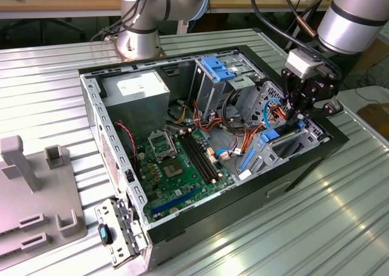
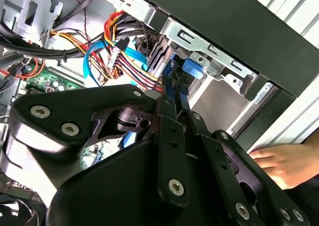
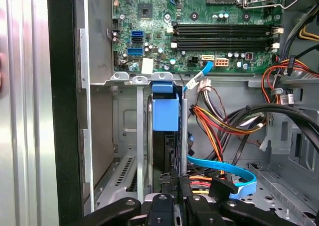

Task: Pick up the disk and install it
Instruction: 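Insert the first disk wire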

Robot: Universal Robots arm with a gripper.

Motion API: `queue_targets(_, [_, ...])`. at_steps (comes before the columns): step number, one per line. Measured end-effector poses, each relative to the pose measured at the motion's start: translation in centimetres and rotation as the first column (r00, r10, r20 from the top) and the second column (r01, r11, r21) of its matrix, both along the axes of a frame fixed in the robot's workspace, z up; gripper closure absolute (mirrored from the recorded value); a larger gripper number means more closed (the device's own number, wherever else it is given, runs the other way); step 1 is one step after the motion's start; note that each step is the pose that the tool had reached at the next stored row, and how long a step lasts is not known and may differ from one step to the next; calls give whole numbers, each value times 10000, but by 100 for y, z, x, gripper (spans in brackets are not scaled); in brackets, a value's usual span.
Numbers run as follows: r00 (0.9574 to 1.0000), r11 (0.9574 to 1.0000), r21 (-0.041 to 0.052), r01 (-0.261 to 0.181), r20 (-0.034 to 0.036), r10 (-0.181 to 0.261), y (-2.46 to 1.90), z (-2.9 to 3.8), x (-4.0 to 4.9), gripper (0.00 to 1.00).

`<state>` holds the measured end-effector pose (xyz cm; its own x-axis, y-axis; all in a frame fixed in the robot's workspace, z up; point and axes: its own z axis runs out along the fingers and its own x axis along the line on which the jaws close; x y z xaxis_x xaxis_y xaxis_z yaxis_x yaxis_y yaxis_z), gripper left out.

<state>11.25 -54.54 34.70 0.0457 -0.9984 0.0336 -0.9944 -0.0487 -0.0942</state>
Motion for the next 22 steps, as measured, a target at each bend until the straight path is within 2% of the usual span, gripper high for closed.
queue_targets(14, [9999,9999,3,-124,-2,124,-3,-68,0,83])
queue_targets(22, [9999,9999,6,-124,-3,124,-3,-78,0,83])
